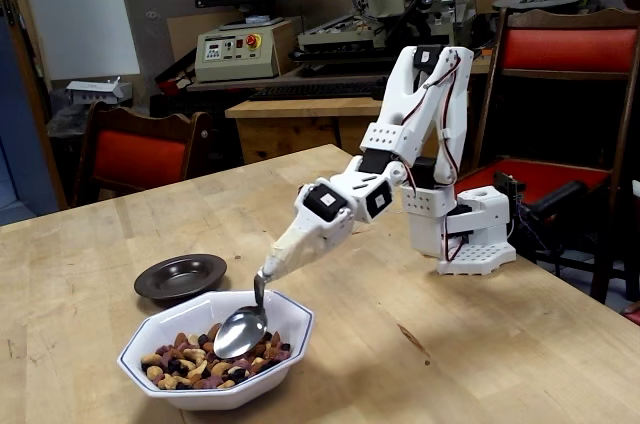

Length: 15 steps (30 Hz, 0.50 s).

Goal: Use spoon to take food

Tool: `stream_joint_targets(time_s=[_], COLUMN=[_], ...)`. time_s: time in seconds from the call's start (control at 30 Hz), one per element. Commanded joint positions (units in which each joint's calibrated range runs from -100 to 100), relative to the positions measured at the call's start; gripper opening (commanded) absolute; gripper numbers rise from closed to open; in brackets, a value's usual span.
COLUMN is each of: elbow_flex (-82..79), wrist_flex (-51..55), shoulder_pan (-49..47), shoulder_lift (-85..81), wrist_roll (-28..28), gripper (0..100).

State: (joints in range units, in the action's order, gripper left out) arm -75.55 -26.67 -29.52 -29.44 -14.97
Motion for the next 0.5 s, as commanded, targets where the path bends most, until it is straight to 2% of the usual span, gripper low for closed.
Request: stream_joint_targets(time_s=[0.0,0.33,0.47], elbow_flex=[0.33,0.33,0.86], wrist_flex=[-0.52,-0.13,4.06], shoulder_pan=[-0.48,-0.48,-0.48], shoulder_lift=[-0.38,-0.38,-0.47], wrist_roll=[0.10,0.10,-0.05], gripper=[4,4,4])
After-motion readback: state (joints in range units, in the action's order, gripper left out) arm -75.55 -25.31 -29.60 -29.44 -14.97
